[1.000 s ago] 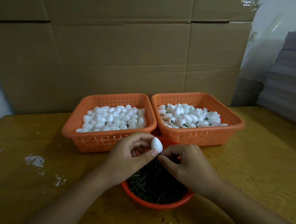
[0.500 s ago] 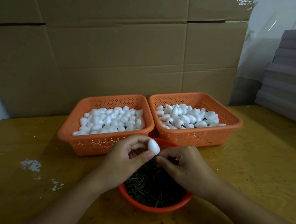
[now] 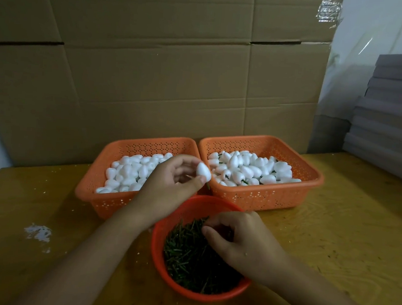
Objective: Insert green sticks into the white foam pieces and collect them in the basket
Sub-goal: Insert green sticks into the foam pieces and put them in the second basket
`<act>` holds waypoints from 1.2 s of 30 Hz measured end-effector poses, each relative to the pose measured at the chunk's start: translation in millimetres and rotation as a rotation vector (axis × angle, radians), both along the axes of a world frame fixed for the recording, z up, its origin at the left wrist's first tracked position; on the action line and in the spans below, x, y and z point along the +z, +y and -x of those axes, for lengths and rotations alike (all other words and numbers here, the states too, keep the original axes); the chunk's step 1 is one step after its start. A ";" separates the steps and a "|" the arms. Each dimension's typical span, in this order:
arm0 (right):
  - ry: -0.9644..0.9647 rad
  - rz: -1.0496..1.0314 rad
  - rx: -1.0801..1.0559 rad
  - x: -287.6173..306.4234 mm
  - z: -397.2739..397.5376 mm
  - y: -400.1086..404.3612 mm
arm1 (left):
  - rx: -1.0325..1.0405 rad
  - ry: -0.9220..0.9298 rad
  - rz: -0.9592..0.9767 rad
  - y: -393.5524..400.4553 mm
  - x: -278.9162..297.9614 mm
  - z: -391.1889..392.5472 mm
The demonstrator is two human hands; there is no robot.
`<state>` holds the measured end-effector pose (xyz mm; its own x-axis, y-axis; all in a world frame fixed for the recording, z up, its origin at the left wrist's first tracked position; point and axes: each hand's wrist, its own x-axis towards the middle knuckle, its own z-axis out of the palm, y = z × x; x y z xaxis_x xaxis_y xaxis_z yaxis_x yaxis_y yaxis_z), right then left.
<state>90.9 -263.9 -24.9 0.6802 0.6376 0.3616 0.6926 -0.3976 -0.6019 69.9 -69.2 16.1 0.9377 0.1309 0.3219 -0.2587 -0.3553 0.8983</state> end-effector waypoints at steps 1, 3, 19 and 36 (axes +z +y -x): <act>0.003 -0.016 -0.003 0.6 0.6 0.0 | 0.024 0.008 -0.015 -1.9 5.2 -10.2; 0.003 -0.025 -0.003 1.5 2.1 -0.5 | 0.081 0.022 -0.066 -8.0 17.9 -34.2; -0.035 -0.005 0.038 2.3 4.3 -1.8 | 0.356 0.423 -0.717 76.3 30.5 -99.7; -0.051 0.016 0.031 0.4 2.0 -1.5 | 0.067 0.671 -1.019 93.5 14.1 -78.1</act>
